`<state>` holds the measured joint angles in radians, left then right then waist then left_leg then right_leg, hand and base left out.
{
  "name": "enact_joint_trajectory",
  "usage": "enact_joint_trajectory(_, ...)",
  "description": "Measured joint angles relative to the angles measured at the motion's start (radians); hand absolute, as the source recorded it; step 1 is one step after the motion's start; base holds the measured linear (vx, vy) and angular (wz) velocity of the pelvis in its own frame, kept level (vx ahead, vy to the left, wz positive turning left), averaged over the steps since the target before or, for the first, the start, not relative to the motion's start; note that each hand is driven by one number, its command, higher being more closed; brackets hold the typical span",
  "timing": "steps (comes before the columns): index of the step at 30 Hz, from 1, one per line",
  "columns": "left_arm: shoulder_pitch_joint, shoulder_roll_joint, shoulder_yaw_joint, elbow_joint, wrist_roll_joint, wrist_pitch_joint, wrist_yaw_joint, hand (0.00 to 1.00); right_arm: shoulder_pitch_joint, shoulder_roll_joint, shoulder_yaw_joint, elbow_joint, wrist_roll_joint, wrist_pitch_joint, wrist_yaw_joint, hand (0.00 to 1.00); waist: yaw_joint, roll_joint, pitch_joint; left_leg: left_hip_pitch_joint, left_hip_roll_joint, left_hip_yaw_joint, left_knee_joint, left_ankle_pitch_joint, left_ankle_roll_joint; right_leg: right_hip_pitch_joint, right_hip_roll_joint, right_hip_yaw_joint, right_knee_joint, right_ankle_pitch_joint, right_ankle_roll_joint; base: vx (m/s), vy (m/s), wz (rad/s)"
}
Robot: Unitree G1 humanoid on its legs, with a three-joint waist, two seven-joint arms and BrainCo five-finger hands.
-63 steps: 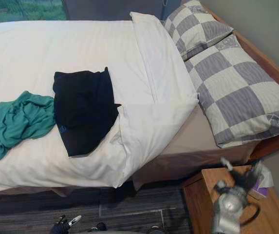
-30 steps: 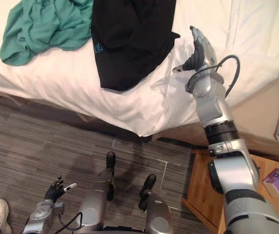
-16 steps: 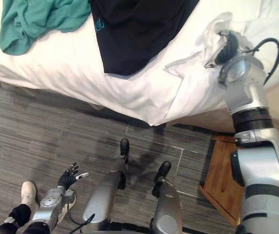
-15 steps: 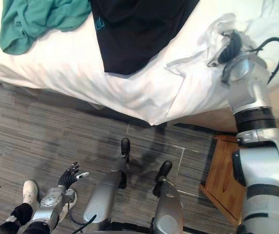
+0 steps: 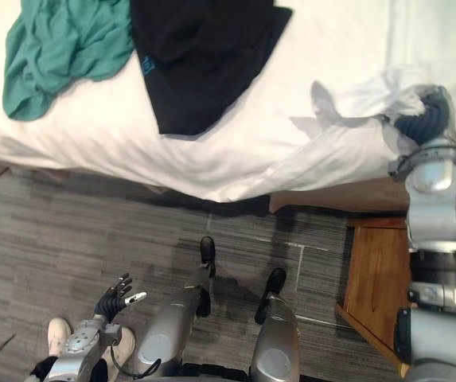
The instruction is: Tidy the bed and pick cloth on bed and put in laundry
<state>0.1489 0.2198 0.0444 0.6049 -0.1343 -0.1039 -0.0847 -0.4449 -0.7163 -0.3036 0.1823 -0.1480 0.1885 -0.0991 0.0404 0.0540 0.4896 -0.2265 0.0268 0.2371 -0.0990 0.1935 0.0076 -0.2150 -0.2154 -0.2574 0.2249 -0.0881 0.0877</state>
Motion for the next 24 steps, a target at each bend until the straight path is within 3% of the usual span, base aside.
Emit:
enact_joint_trajectory(4,0.034,-0.010,0.005,0.008,0.007,-0.010,0.000,0.00,0.123,0.068,-0.065,-0.005,0.117,-0.001,-0.002,0.00,-0.027,-0.017,-0.017,0.033,0.010,0.028,-0.004,-0.015,-0.004,0.016,0.010,0.030,-0.006,-0.005,0.007,-0.02,-0.041,-0.25)
enact_joint_trajectory(7,0.057,-0.022,0.007,0.039,0.008,-0.029,0.000,0.00,0.221,0.170,-0.147,-0.009,0.269,-0.012,-0.032,0.00,-0.036,-0.026,-0.071,0.045,0.012,0.032,-0.004,-0.025,-0.001,0.031,0.014,0.044,-0.023,-0.001,0.011,0.08,-0.052,-0.11)
enact_joint_trajectory(11,0.083,-0.067,0.069,0.083,0.043,-0.037,0.008,0.00,0.336,0.347,-0.283,-0.009,0.608,-0.086,-0.085,0.00,-0.043,-0.050,-0.126,0.107,0.008,0.049,-0.001,-0.042,-0.003,0.107,0.013,0.049,-0.057,0.007,0.011,0.13,-0.036,-0.06)
enact_joint_trajectory(12,0.084,-0.076,0.074,0.085,0.047,-0.036,0.012,0.00,0.343,0.364,-0.297,-0.009,0.636,-0.092,-0.086,0.00,-0.046,-0.051,-0.129,0.117,0.007,0.051,-0.002,-0.043,-0.002,0.118,0.013,0.049,-0.062,0.007,0.011,0.11,-0.024,-0.05)
enact_joint_trajectory(14,0.087,-0.102,0.073,0.085,0.048,0.001,0.028,0.00,0.384,0.437,-0.356,-0.015,0.743,-0.111,-0.101,0.00,-0.053,-0.059,-0.149,0.158,0.007,0.061,-0.005,-0.065,-0.010,0.161,0.014,0.054,-0.081,0.008,0.012,0.10,-0.018,-0.16)
enact_joint_trajectory(16,0.091,-0.114,0.084,0.085,0.049,0.087,0.044,0.00,0.511,0.524,-0.396,-0.045,0.864,-0.113,-0.103,0.00,-0.059,-0.070,-0.200,0.197,0.012,0.095,-0.006,-0.094,-0.013,0.191,0.017,0.068,-0.093,0.004,0.013,0.12,-0.025,-0.35)
enact_joint_trajectory(17,0.091,-0.116,0.088,0.086,0.047,0.102,0.047,0.00,0.536,0.538,-0.397,-0.045,0.883,-0.119,-0.102,0.00,-0.061,-0.072,-0.208,0.204,0.013,0.105,-0.006,-0.099,-0.012,0.195,0.017,0.072,-0.095,0.004,0.013,0.12,-0.025,-0.46)
enact_joint_trajectory(19,0.091,-0.136,0.133,0.089,0.044,0.161,0.051,0.00,0.650,0.618,-0.403,-0.036,0.974,-0.139,-0.102,0.00,-0.085,-0.075,-0.249,0.239,0.021,0.170,-0.006,-0.131,-0.010,0.226,0.018,0.091,-0.113,0.003,0.014,0.11,-0.010,-0.37)
enact_joint_trajectory(21,0.082,-0.152,0.156,0.092,0.035,0.183,0.051,0.00,0.714,0.676,-0.425,0.010,1.017,-0.146,-0.102,0.00,-0.107,-0.080,-0.269,0.273,0.033,0.237,-0.006,-0.142,-0.016,0.253,0.011,0.092,-0.122,0.002,0.015,0.12,0.011,-0.21)
enact_joint_trajectory(24,0.041,-0.185,0.168,0.137,0.025,0.189,0.049,0.00,0.771,0.745,-0.453,0.177,1.030,-0.169,-0.113,0.00,-0.107,-0.094,-0.301,0.305,0.037,0.274,-0.006,-0.157,-0.024,0.268,0.011,0.101,-0.122,0.002,0.015,0.10,0.012,-0.25)
